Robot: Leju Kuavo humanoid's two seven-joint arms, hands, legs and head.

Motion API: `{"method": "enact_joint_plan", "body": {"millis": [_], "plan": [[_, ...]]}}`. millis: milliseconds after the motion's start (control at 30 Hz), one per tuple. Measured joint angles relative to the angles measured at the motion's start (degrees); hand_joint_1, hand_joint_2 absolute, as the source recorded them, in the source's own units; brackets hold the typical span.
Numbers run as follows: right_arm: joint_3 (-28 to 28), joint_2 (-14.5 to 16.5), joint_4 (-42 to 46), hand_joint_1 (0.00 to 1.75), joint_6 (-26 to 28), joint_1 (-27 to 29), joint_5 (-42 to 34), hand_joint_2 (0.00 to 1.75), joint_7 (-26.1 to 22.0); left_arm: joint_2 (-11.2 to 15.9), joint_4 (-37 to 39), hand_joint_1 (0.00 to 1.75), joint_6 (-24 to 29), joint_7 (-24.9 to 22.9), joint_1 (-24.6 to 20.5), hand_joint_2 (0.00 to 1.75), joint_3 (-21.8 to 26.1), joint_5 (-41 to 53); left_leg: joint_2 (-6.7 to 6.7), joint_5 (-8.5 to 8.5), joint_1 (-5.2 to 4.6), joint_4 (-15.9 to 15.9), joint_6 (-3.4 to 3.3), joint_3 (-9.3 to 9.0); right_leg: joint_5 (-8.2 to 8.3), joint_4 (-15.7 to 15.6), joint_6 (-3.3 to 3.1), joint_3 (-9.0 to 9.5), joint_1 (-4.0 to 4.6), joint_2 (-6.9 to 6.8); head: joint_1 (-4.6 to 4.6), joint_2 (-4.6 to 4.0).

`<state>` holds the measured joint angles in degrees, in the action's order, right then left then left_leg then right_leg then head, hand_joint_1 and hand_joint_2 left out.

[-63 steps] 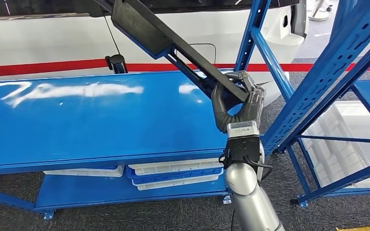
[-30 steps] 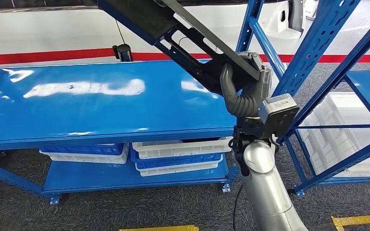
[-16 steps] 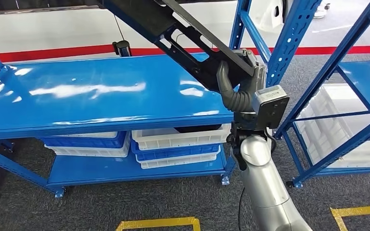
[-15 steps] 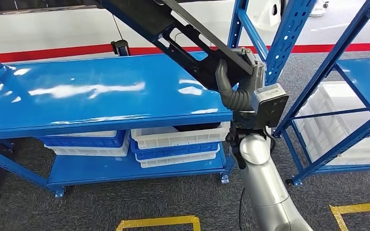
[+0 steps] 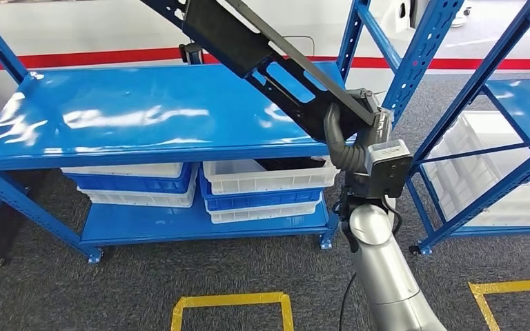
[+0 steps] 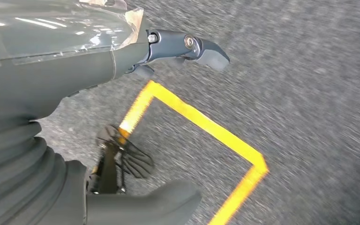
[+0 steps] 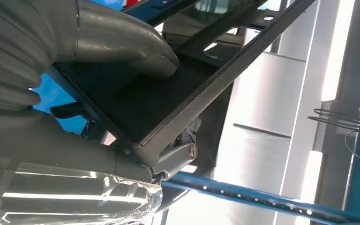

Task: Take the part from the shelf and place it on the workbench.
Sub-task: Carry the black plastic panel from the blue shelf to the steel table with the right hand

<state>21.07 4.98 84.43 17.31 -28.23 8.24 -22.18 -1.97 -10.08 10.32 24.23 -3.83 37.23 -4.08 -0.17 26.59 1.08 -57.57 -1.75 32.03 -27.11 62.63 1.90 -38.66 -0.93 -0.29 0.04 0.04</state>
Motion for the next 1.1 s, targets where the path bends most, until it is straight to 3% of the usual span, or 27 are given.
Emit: {"method": "enact_joint_plan", "body": {"millis": [67,100,133,200,267,300,333,367,400,433,467,533,567,600,667,733,800,833,933,1000,1067,1100], "plan": [[-0.74,-1.59,0.8,1.75,0.67,2.02,0.88,1.75,0.03,-0.51,0.0,0.0,0.8,-1.13,-0.02,1.75,0.03,0.56,0.05,-1.35,-0.26,-0.04,-0.67,1.74,-4.81,7.44,-0.68,-2.05,0.03,0.06,0.24,0.0],[-1.2,-2.37,1.21,1.75,1.0,3.22,1.22,1.75,0.12,-0.87,0.0,0.0,1.24,-1.73,-0.02,1.75,-0.01,1.02,0.04,-2.08,-0.38,-0.07,-0.8,2.69,-5.8,10.3,-0.57,-2.23,0.07,0.07,0.27,0.0],[-1.69,-3.04,1.67,1.75,1.32,4.46,1.5,1.75,0.27,-1.22,0.0,0.0,1.56,-2.32,-0.06,1.75,-0.08,1.45,0.04,-2.78,-0.5,-0.11,-0.86,3.63,-5.72,11.54,-0.24,-1.6,0.15,0.09,0.3,0.0],[-2.75,-4.19,3.27,1.75,1.64,7.25,2.06,1.75,0.53,-2.0,-0.01,0.0,2.04,-3.3,-0.29,1.75,-0.38,2.07,0.01,-4.15,-0.71,-0.16,-0.76,5.32,-3.81,8.14,0.37,2.72,0.47,0.1,0.3,0.0],[-3.7,-4.87,5.58,1.75,1.1,9.85,2.59,1.75,0.53,-2.81,-0.03,0.0,2.58,-4.02,-0.95,1.75,-0.62,2.22,0.0,-5.36,-0.97,-0.24,-0.43,6.52,-3.56,-0.23,0.0,9.35,0.97,0.08,0.35,0.0],[-4.09,-5.08,6.63,1.75,0.38,10.89,2.82,1.75,0.41,-3.24,-0.04,0.0,3.14,-4.43,-1.5,1.75,-0.65,2.22,0.04,-6.03,-1.1,-0.19,-0.19,6.92,-4.08,-3.78,-0.34,11.57,1.2,0.1,0.37,0.0],[-4.35,-5.18,7.43,1.75,-0.54,11.74,3.01,1.75,0.19,-3.68,-0.05,0.0,3.97,-4.84,-2.21,1.75,-0.65,2.22,0.11,-6.68,-1.17,-0.07,0.07,7.19,-4.52,-5.98,-0.64,12.68,1.39,0.15,0.44,0.0],[-4.51,-5.2,8.02,1.75,-1.5,12.42,3.29,1.75,-0.06,-4.09,-0.07,0.0,4.96,-5.19,-2.99,1.75,-0.63,2.22,0.16,-7.37,-1.23,0.1,0.39,7.41,-4.5,-6.99,-0.88,12.67,1.49,0.2,0.49,0.0],[-4.53,-5.08,8.37,1.75,-2.28,12.88,3.71,1.75,-0.26,-4.46,-0.07,0.0,5.91,-5.53,-3.76,1.75,-0.61,2.22,0.12,-7.75,-1.14,0.21,0.68,7.69,-4.01,-6.98,-1.2,12.11,1.13,0.19,0.48,0.0],[-4.41,-4.82,8.61,1.75,-2.88,13.17,4.24,1.75,-0.37,-4.82,-0.08,0.0,6.63,-5.75,-4.48,1.75,-0.61,2.23,0.06,-7.04,-1.04,-0.18,1.03,8.07,-3.34,-7.0,-1.67,11.75,0.83,0.13,0.45,0.0],[-4.18,-4.46,8.79,1.75,-3.24,13.29,4.84,1.75,-0.38,-5.15,-0.08,0.0,7.1,-5.91,-5.03,1.75,-0.61,2.22,-0.01,-5.14,-0.92,-1.46,1.45,8.61,-2.61,-7.05,-2.27,11.3,0.53,0.05,0.32,0.0],[-3.42,-3.62,9.12,1.75,-3.62,13.28,6.01,1.75,-0.36,-5.67,-0.1,0.0,7.46,-6.07,-5.66,1.75,-0.62,2.23,-0.05,1.05,-0.57,-7.16,2.31,10.0,-1.16,-7.0,-3.09,10.11,0.39,-0.04,0.07,0.0],[-3.0,-3.24,9.24,1.75,-3.69,13.26,6.41,1.75,-0.37,-5.84,-0.1,0.0,7.53,-6.06,-5.76,1.75,-0.62,2.28,-0.04,3.58,-0.41,-10.93,2.7,10.62,-0.5,-6.92,-3.23,9.35,0.43,-0.05,0.0,0.0],[-2.58,-2.86,9.31,1.75,-3.76,13.25,6.69,1.75,-0.39,-5.94,-0.11,0.0,7.58,-6.01,-5.79,1.75,-0.62,2.48,-0.04,4.77,-0.23,-14.19,3.07,10.9,0.13,-6.79,-3.15,8.52,0.44,-0.06,-0.02,0.0],[-1.84,-1.97,9.29,1.75,-3.66,13.2,6.83,1.75,-0.52,-6.05,-0.11,0.0,7.77,-6.02,-5.77,1.75,-0.8,3.26,0.0,3.36,0.23,-16.15,3.64,9.24,1.19,-6.26,-2.79,6.67,0.35,-0.13,-0.04,0.0],[-1.18,-0.84,8.95,1.75,-3.41,12.91,6.65,1.75,-0.82,-6.08,-0.11,0.0,8.4,-6.29,-5.75,1.75,-1.23,4.02,0.02,1.32,0.72,-10.89,3.98,4.08,1.98,-5.4,-2.16,4.91,0.2,-0.18,-0.06,0.0],[-0.68,0.34,8.02,1.75,-3.25,12.25,6.3,1.75,-1.2,-6.07,-0.11,0.0,9.27,-6.63,-5.63,1.75,-1.51,4.22,-0.06,2.27,0.66,-3.76,3.69,-1.0,2.63,-4.56,-1.34,3.66,0.25,-0.22,-0.04,0.0],[-0.48,0.86,7.34,1.75,-3.22,11.85,6.06,1.75,-1.34,-6.02,-0.11,0.0,9.65,-6.74,-5.46,1.75,-1.52,4.22,-0.1,3.0,0.43,-1.7,3.28,-2.16,3.01,-4.37,-0.88,3.32,0.3,-0.27,-0.05,0.0],[-0.13,1.96,5.03,1.75,-3.19,10.9,5.4,1.75,-1.43,-5.74,-0.1,0.0,10.48,-7.18,-4.56,1.75,-1.51,4.22,0.09,2.02,-0.05,-0.33,1.14,-1.67,3.6,-4.2,0.31,2.54,0.32,-0.36,-0.03,0.0],[-0.07,2.3,3.71,1.75,-3.19,10.35,5.19,1.75,-1.42,-5.46,-0.1,0.0,10.74,-7.36,-4.06,1.75,-1.49,4.23,0.3,0.44,-0.02,0.12,-0.25,-0.39,0.41,-1.11,-0.02,0.98,0.27,-0.23,0.23,0.0],[-0.01,2.53,2.55,1.75,-3.2,9.73,5.01,1.75,-1.4,-5.1,-0.11,0.0,10.75,-7.38,-3.7,1.75,-1.48,4.26,0.34,-1.0,-0.17,0.07,-0.77,1.42,-4.61,5.54,-0.65,-0.9,0.13,-0.13,0.51,0.0],[0.01,2.66,1.92,1.75,-3.22,9.43,4.91,1.75,-1.39,-4.96,-0.11,0.0,10.73,-7.38,-3.5,1.75,-1.48,4.32,0.34,-1.74,-0.22,0.04,-0.79,2.41,-6.1,8.89,-0.55,-1.39,0.1,-0.12,0.53,0.0]]}}
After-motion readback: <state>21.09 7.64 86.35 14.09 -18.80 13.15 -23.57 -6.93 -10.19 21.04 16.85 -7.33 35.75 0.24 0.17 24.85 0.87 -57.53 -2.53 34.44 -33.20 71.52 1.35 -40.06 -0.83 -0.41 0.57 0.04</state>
